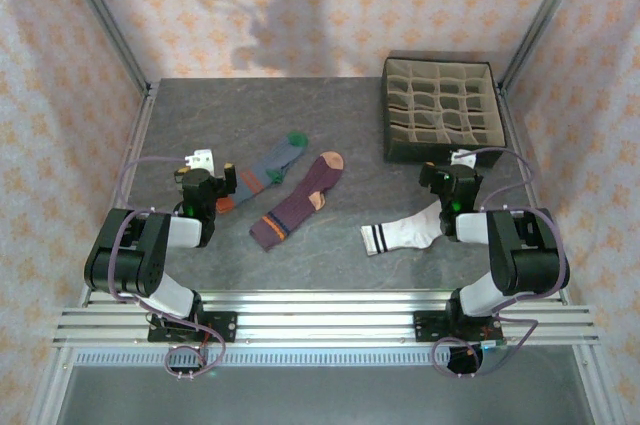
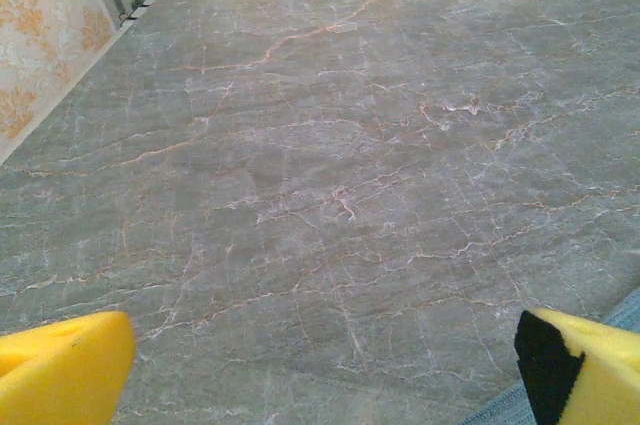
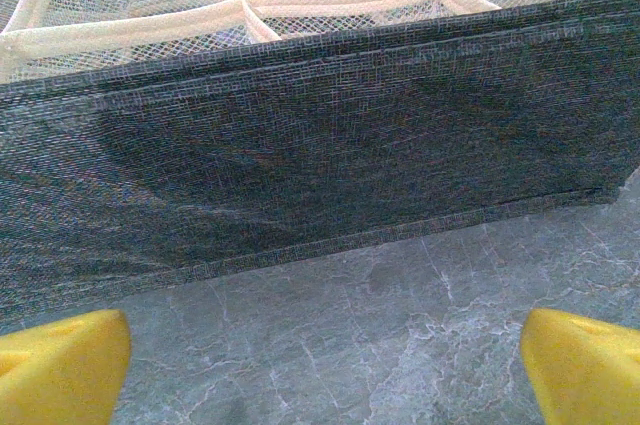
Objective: Roll the socks
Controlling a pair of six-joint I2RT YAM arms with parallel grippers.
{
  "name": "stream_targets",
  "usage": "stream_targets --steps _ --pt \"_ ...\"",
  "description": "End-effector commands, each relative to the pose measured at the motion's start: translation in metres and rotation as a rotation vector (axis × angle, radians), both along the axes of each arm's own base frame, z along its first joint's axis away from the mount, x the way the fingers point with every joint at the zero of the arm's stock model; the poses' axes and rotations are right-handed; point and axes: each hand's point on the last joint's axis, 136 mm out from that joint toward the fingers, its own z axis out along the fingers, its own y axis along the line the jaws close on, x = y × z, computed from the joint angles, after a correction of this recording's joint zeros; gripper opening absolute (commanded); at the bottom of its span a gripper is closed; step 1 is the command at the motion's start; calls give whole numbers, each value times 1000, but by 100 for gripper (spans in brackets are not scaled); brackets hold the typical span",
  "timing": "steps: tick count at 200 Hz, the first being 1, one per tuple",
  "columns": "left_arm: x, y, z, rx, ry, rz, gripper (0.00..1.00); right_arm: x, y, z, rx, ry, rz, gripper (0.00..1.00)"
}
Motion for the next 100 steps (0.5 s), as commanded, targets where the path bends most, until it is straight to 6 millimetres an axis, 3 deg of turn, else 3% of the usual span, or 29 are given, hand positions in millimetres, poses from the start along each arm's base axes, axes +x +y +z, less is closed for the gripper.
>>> stream_targets --steps 1,100 --pt "6 1 14 -4 -54 2 100 6 0 10 12 -35 -4 99" --pt "6 1 13 -8 -51 -1 100 6 0 10 12 -36 -4 99"
